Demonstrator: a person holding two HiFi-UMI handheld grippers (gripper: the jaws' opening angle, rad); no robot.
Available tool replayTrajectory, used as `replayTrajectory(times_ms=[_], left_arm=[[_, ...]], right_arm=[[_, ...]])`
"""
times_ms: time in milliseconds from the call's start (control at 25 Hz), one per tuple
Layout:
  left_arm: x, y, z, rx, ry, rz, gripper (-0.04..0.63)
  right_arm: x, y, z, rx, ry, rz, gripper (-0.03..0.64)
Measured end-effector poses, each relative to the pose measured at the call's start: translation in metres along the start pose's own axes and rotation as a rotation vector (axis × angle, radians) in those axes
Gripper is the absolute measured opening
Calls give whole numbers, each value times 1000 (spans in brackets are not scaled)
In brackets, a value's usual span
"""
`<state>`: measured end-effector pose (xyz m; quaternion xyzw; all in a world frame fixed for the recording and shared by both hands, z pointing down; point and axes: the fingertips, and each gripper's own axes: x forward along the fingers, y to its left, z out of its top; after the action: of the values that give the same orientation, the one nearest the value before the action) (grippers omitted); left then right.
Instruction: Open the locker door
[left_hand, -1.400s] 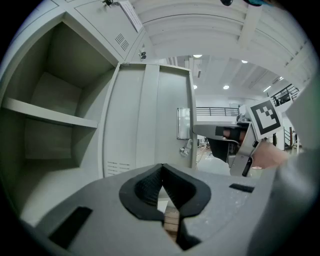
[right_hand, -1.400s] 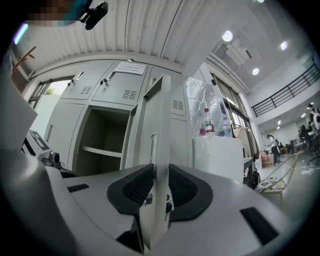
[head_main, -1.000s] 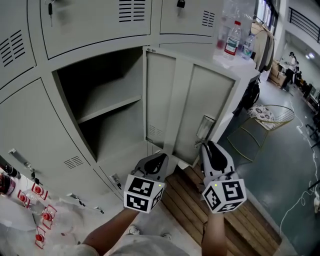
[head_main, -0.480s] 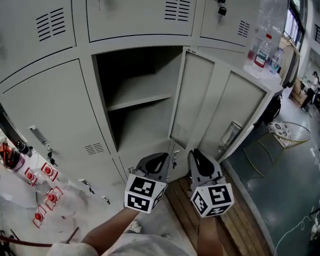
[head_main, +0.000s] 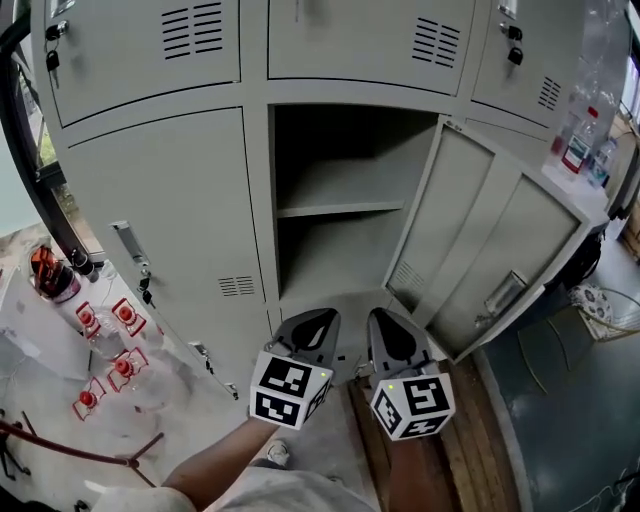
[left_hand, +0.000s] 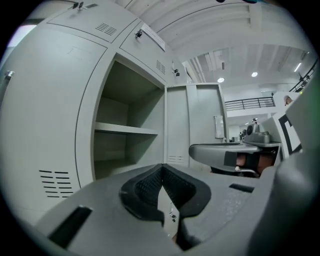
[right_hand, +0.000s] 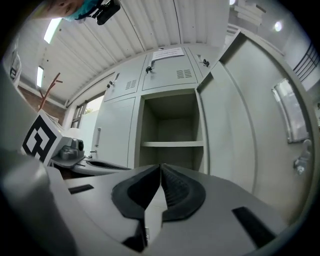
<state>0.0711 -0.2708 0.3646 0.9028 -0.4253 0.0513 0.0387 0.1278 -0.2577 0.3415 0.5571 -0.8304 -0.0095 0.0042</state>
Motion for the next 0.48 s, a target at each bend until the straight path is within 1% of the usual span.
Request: replayTrajectory(times_ms=[240,480], left_arm=[[-9,12,-1,-4,-4,48,6],[-8,16,-4,-9,2,60,6]], right_arm=[[10,15,-6,-9,24,35,3],[12,16,-10,-2,34,49,4]])
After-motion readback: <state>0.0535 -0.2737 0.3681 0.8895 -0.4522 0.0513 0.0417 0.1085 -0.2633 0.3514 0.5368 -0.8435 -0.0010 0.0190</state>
